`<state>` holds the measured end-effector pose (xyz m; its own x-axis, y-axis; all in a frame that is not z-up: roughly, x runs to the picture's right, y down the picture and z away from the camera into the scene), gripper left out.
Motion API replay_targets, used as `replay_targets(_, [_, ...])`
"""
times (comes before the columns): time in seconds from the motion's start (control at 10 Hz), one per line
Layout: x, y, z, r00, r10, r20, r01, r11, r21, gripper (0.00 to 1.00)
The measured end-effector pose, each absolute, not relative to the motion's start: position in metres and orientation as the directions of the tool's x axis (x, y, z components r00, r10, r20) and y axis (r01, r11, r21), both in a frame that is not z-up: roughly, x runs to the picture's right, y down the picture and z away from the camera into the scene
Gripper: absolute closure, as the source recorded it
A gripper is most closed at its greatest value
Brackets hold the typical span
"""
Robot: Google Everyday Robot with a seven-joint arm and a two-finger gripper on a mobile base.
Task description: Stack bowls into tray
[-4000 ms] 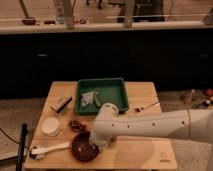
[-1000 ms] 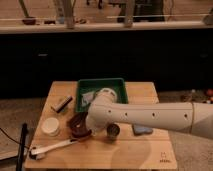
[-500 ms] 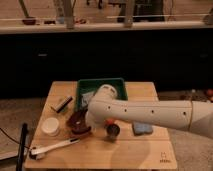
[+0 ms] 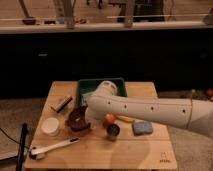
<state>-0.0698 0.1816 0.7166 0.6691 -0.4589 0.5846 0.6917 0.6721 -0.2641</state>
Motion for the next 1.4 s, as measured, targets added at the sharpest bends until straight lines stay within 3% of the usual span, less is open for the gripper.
replay_targets(0.7, [-0.084, 0.161, 0.69, 0.665, -0.453, 0.594, 0.706, 0.642, -0.299, 0.97])
replay_targets(1.4, [-0.068, 0.122, 0.677, 0.585, -0.55, 0.596, 0.74, 0.662, -0.116, 0.97])
